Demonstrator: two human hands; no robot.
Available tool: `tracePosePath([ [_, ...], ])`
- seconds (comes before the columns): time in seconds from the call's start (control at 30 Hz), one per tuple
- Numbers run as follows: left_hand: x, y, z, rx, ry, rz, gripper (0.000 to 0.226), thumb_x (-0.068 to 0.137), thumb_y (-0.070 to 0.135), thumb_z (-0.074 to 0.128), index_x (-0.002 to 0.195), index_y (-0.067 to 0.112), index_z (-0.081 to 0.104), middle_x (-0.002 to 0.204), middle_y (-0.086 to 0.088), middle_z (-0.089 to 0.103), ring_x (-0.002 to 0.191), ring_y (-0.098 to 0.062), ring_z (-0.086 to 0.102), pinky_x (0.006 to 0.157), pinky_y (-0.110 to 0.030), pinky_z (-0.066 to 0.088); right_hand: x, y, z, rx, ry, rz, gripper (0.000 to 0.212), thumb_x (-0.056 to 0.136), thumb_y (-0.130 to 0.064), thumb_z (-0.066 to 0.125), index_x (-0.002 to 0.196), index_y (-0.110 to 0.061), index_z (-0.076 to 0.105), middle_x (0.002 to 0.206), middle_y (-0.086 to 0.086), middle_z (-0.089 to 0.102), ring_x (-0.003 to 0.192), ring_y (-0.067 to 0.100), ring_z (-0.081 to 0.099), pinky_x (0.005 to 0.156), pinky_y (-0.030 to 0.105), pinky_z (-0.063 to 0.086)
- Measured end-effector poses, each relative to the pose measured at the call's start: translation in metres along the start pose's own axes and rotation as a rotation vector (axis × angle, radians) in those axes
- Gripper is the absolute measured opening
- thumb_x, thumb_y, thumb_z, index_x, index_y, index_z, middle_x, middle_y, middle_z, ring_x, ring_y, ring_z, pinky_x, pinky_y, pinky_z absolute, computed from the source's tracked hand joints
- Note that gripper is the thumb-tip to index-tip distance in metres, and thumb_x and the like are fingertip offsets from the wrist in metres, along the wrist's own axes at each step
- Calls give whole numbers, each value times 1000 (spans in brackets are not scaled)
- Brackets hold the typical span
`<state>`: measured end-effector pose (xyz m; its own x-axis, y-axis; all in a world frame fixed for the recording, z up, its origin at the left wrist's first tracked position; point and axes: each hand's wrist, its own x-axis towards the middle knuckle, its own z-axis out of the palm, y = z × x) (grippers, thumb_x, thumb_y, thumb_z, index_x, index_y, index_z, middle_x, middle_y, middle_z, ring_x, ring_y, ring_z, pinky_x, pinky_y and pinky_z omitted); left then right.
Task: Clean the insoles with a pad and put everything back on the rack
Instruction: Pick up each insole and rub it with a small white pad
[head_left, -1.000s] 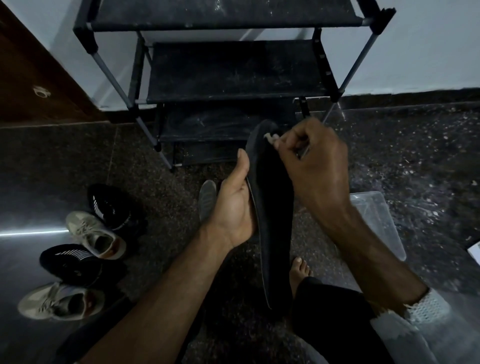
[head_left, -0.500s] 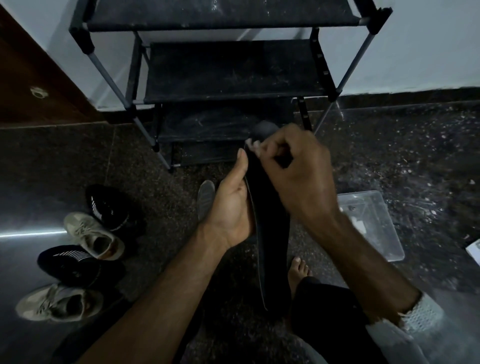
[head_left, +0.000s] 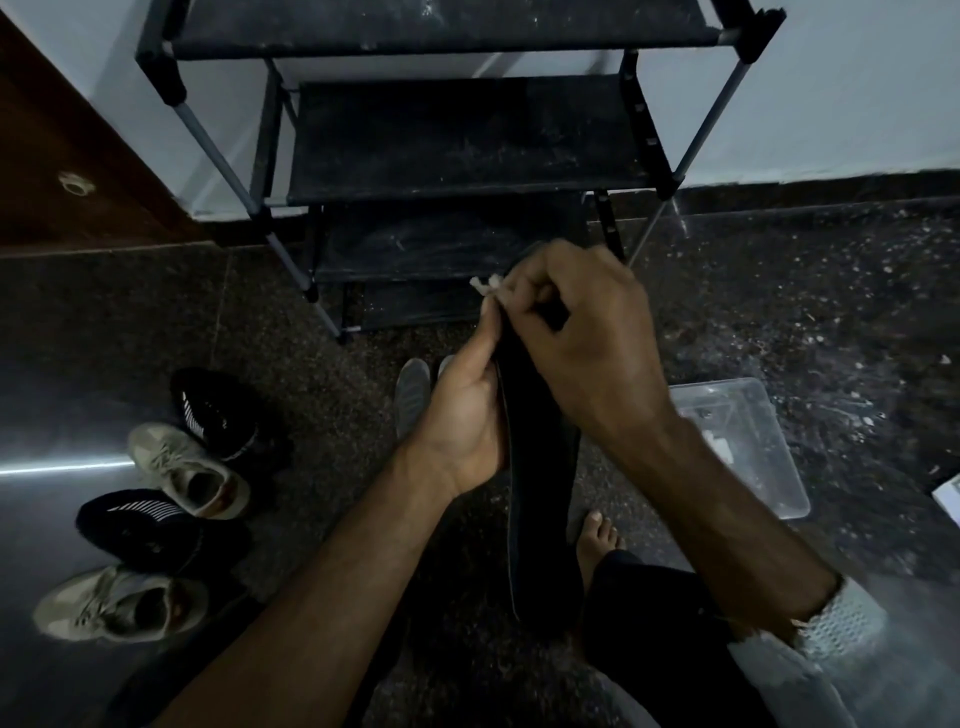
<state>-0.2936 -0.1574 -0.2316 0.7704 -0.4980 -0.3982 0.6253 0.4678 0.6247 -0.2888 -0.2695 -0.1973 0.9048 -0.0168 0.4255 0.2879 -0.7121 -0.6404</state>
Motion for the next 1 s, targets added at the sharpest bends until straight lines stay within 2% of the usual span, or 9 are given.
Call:
tracePosePath([
  [0.1,-1,0,2,53,2,-19,55,95,52,31,126,18,61,124,-6,66,117,-20,61,101,-34,48,7,19,-7,-27,86,62,10,85,-6,65,79,-12,59,81,-4,65,78,11,55,68,36,50],
  [0.2,0,-1,2,78,18,-32,50,96,52,31,119,22,64,120,-4,68,115,-19,62,100,-35,47,8,29,-13,-41,131,119,13,85,-8,66,79,-16,58,82,-8,64,81,12,56,70,35,51],
  [0.3,-1,0,3,23,-4,-36,53,96,51,31,124,18,61,122,-6,67,115,-20,62,101,-34,47,4,16,-4,-36,35,6,9,84,-5,65,79,-12,60,82,-6,65,78,12,54,67,33,48],
  [0.4,0,0,3,-23,-1,-43,52,97,50,30,118,18,65,116,-7,69,110,-20,65,97,-33,50,4,13,-1,-86,-14,-76,8,80,-3,65,80,-10,61,80,-3,65,76,15,53,66,38,47],
  [0.5,0,-3,4,12,22,-52,55,98,51,29,132,17,56,127,-8,64,119,-22,60,102,-37,46,7,25,-10,-82,41,46,8,86,-7,65,84,-13,60,81,-10,60,77,11,54,66,31,48],
  [0.6,3,-2,2,15,68,-49,52,99,50,28,126,18,59,118,-4,69,109,-18,65,92,-32,51,6,31,-16,129,93,237,10,88,-12,68,88,-16,59,80,-14,60,74,1,58,64,14,46],
  [0.77,11,10,-8,-57,186,-7,53,99,54,30,111,18,66,101,-4,75,96,-20,68,85,-37,51,7,33,-32,373,173,381,10,88,-11,66,97,-11,62,85,2,65,74,8,60,68,19,51],
  [0.87,13,18,-14,-103,266,43,55,99,55,30,108,16,67,96,-5,75,93,-20,68,82,-36,52,1,39,-36,337,24,452,5,91,-11,63,95,-15,64,84,1,66,72,8,61,67,20,52],
  [1.0,14,29,-19,-146,321,87,57,97,58,31,110,15,67,101,-8,74,92,-22,69,83,-37,52,-10,39,-29,277,-270,557,27,93,-3,54,84,-22,71,93,-4,71,73,7,64,64,18,53],
])
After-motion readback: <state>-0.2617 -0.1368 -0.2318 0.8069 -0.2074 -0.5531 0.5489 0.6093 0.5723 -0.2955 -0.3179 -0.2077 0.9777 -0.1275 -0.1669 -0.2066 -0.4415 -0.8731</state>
